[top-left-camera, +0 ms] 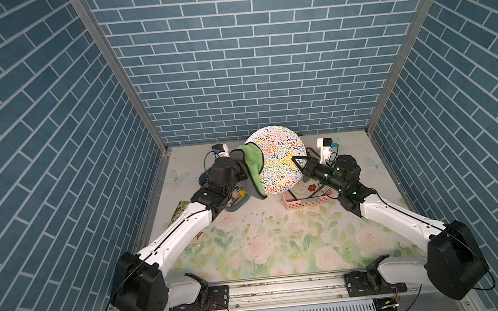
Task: Wipe the wet plate dry
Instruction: Wipe the plate with towel.
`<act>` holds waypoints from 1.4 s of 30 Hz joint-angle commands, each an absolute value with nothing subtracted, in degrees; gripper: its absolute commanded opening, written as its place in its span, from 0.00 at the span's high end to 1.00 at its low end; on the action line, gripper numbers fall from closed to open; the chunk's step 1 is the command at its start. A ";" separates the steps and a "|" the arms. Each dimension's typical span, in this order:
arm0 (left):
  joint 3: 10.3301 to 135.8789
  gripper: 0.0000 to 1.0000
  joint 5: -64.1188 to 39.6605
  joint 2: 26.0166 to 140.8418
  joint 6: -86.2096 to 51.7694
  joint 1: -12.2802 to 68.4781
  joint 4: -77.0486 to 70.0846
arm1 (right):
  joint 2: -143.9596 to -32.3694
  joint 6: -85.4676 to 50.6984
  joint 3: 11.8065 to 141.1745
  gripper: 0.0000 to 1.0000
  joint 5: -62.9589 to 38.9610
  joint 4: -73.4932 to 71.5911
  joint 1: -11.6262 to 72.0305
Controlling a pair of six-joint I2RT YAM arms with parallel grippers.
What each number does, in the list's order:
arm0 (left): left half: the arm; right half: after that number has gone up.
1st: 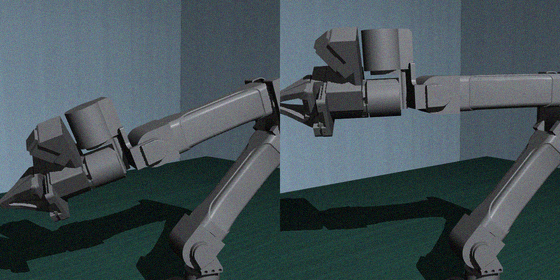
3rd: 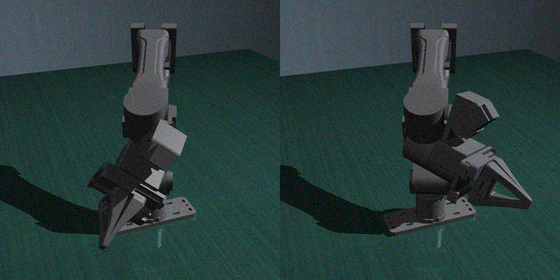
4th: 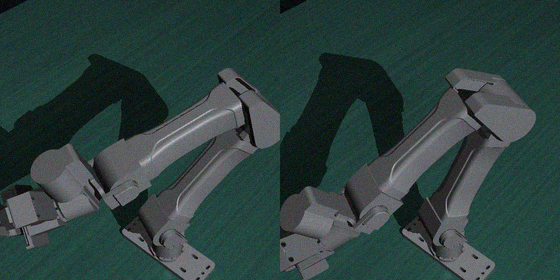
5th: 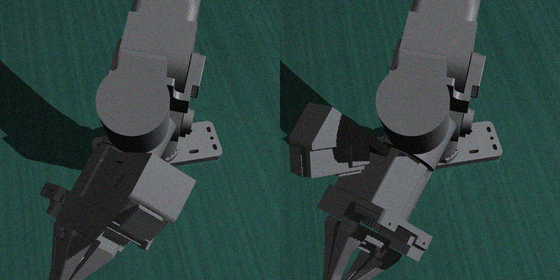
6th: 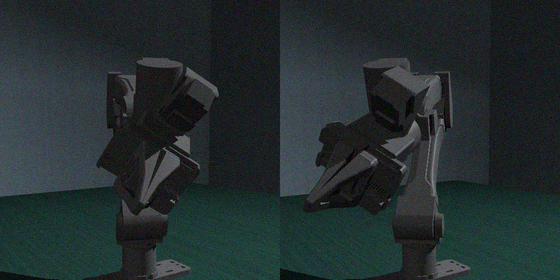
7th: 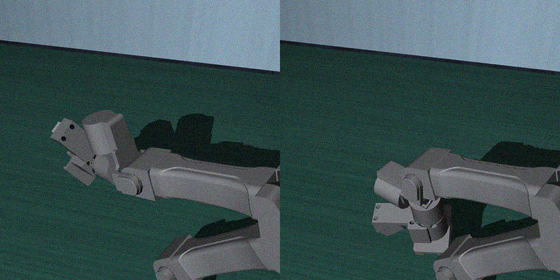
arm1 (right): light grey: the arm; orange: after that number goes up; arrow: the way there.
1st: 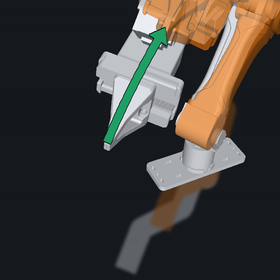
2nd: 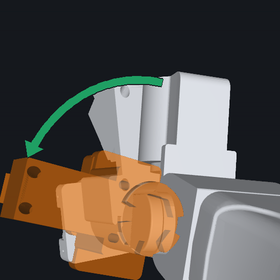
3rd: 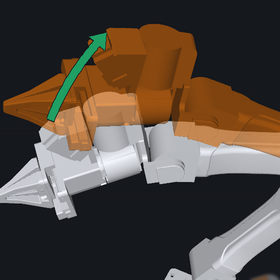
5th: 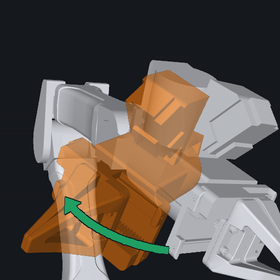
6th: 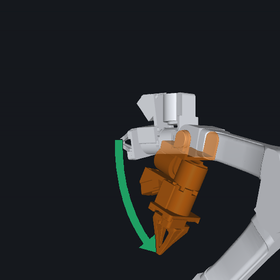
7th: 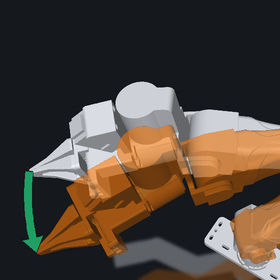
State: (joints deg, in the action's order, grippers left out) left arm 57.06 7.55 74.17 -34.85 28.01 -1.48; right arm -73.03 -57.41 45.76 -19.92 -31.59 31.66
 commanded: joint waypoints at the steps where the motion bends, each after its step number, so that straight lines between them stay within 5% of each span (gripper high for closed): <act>1: 57.89 1.00 -2.73 76.83 -33.08 29.33 -2.65 | -70.28 -60.44 51.64 1.00 -30.71 -44.41 36.58; 5: 63.24 1.00 1.97 81.28 -30.30 35.33 -0.82 | -73.73 -60.70 54.61 1.00 -34.80 -47.24 39.52; 8: 66.28 1.00 7.00 80.95 -29.67 32.42 2.14 | -70.28 -57.23 54.30 1.00 -31.37 -41.89 38.56; 14: 71.81 1.00 -6.65 84.70 -25.68 33.14 0.66 | -70.40 -52.15 54.41 1.00 -29.78 -35.46 38.53; 19: 74.32 1.00 -4.99 90.98 -23.94 41.76 2.18 | -72.82 -52.88 55.56 1.00 -32.36 -39.62 40.53; 25: 69.32 1.00 -1.79 85.85 -26.89 37.42 0.89 | -67.11 -57.28 50.53 1.00 -27.54 -39.80 32.99; 34: 65.89 1.00 -17.33 91.85 -21.49 46.99 0.03 | -67.25 -65.30 49.02 1.00 -25.66 -49.27 28.45; 39: 67.34 1.00 -11.97 94.87 -22.56 48.03 2.85 | -69.32 -67.69 52.07 1.00 -26.58 -52.05 28.97; 42: 70.19 1.00 0.12 95.74 -24.15 46.79 8.72 | -68.45 -68.54 51.67 1.00 -26.25 -53.18 28.57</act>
